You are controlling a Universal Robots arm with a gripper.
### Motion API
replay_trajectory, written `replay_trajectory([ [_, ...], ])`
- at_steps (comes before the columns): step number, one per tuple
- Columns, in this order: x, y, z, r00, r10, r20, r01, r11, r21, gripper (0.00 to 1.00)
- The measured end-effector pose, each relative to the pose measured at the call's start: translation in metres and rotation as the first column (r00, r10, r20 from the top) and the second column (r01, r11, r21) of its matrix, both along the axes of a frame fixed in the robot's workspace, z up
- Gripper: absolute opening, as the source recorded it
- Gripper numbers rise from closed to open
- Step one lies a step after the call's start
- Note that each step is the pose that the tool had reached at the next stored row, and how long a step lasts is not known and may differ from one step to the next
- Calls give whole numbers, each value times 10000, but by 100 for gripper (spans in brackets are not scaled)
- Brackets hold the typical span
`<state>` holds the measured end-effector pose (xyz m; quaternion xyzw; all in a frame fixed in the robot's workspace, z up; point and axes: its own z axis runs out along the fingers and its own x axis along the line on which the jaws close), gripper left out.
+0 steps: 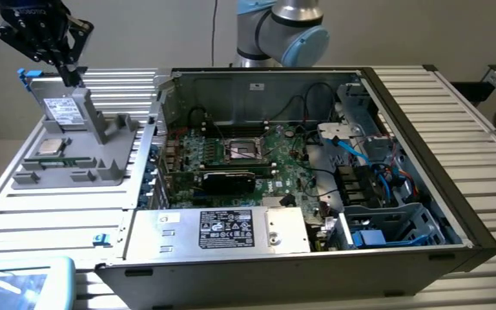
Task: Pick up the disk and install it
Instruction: 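Reach for the disk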
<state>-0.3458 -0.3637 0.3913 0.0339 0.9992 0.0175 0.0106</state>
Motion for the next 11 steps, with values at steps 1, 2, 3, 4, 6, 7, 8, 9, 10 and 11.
replay_trajectory([
  [1,-16,23,0,10000,6,0,-6,10000,-15,11],
  [2,-28,43,0,10000,10,0,-10,10000,-33,11],
  [3,-40,56,0,10000,14,1,-14,10000,-44,11],
  [4,-51,72,0,10000,17,0,-17,10000,-57,11],
  [6,-72,93,0,10000,23,0,-23,10000,-76,11],
  [7,-85,102,0,10000,27,0,-27,10000,-79,11],
  [8,-98,108,0,10000,31,-1,-31,10000,-83,11],
  [9,-114,115,0,10000,33,-1,-33,10000,-85,11],
  [10,-135,121,0,10000,35,0,-35,10000,-87,11],
  [11,-159,127,0,10000,37,0,-37,10000,-88,11],
])
